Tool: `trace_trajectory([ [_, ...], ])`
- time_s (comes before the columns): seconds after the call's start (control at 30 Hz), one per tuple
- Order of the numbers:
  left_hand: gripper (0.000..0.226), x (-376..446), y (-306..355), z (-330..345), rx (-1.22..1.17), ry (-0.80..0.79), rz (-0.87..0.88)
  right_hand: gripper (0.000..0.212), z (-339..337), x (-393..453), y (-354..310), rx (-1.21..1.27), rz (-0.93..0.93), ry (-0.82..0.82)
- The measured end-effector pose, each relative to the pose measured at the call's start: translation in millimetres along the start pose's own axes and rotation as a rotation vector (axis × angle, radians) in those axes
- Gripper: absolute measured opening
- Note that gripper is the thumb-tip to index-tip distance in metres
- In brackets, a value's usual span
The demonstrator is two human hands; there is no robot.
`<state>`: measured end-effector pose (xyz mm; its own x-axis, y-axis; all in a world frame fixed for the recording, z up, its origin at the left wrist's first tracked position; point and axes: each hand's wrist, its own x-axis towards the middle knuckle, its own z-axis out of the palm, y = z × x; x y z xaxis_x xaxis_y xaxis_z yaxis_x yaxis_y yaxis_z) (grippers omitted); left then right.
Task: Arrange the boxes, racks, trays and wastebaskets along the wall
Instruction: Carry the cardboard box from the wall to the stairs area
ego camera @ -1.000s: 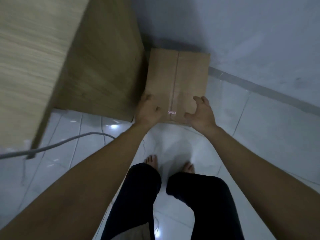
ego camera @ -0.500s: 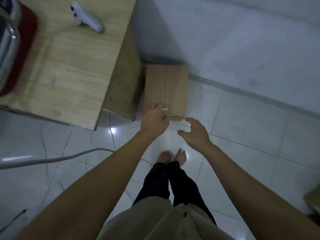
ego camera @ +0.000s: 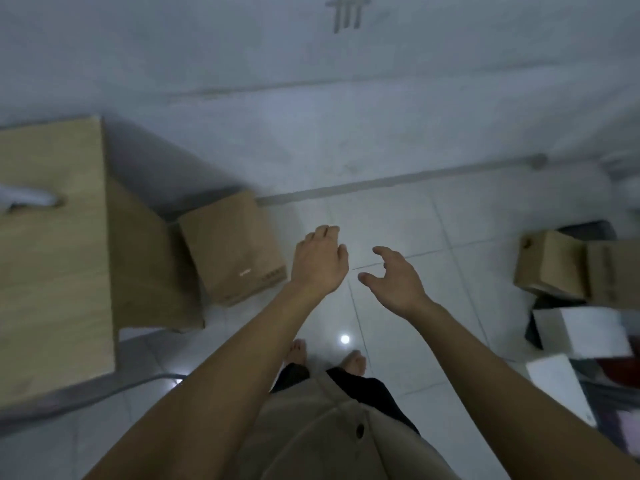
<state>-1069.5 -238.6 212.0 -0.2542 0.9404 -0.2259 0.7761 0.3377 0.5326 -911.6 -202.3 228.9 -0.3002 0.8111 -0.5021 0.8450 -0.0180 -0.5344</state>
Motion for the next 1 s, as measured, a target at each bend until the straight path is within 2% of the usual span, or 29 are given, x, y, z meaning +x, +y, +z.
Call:
trace_trajectory([
  [0.27, 0.046, -2, 131, 50, 0.134, -0.157, 0.32, 0.07, -64, -73, 109, 0.132, 0.234, 0.208],
  [0.57, 0.047, -55, 317, 149, 0.212, -0.273, 0.636, 0.071, -136, -187, 279, 0.323, 0.444, 0.428],
  [0.8, 0.048, -113, 437, 245, 0.223, -0.383, 0.773, 0.071, -181, -277, 414, 0.435, 0.566, 0.537],
  [1.0, 0.044, -158, 519, 302, 0.232, -0.44, 0.868, 0.07, -205, -334, 497, 0.565, 0.653, 0.663],
])
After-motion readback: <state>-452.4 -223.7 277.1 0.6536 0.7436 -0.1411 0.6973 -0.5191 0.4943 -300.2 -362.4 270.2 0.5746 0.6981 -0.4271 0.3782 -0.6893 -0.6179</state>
